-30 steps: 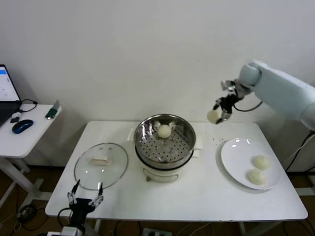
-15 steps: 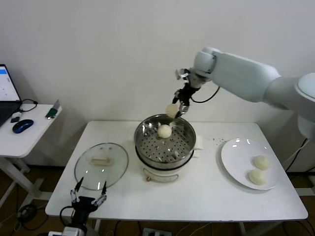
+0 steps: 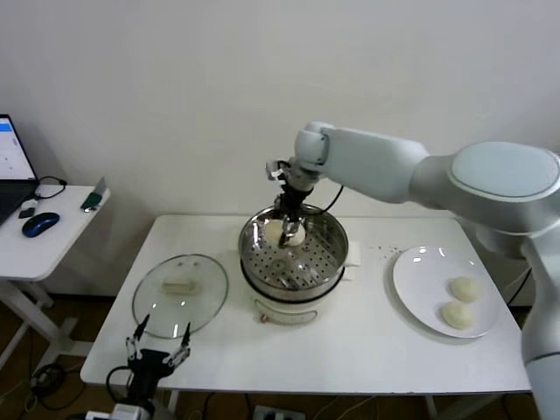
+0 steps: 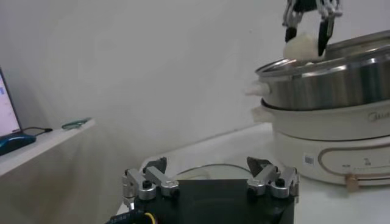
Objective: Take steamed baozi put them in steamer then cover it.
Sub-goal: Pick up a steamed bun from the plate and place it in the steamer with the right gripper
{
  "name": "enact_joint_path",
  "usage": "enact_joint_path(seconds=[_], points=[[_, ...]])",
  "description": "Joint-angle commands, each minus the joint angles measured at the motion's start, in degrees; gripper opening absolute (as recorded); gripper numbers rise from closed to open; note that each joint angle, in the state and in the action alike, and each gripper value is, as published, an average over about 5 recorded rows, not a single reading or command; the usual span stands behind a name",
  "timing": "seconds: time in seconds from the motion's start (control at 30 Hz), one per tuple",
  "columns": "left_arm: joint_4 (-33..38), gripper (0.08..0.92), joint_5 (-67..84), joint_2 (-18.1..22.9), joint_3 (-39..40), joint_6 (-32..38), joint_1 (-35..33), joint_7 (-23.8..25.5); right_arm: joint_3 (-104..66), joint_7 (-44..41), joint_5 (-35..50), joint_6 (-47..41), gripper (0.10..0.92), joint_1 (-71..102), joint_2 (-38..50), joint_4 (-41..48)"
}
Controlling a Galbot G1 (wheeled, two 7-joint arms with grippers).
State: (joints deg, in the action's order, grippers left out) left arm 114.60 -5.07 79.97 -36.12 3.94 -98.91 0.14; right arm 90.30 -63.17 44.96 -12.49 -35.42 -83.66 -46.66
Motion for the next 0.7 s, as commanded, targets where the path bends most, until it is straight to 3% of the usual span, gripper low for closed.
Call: enact_joint_path(seconds=[0.03,0.43,0.7], points=[[-0.22,0.823,0.23,-0.15,-0.09,0.08,-0.16,0.00,2.05,0.55,0.36,-0.22,0.712,3.24,-3.44,1.98],[-0.56,0.823,0.22,-0.10,-0.21,0.24,-0.18,-0.01,1.77,1.18,0.22,-0.37,0.718,4.60,-4.97,4.32],[-0.50,0.823,0.09,-0.02,-0.17,0.16,-0.13,-0.04,1.61,1.08,0.02,-0.94,0.819,3.47,-3.15,2.07]])
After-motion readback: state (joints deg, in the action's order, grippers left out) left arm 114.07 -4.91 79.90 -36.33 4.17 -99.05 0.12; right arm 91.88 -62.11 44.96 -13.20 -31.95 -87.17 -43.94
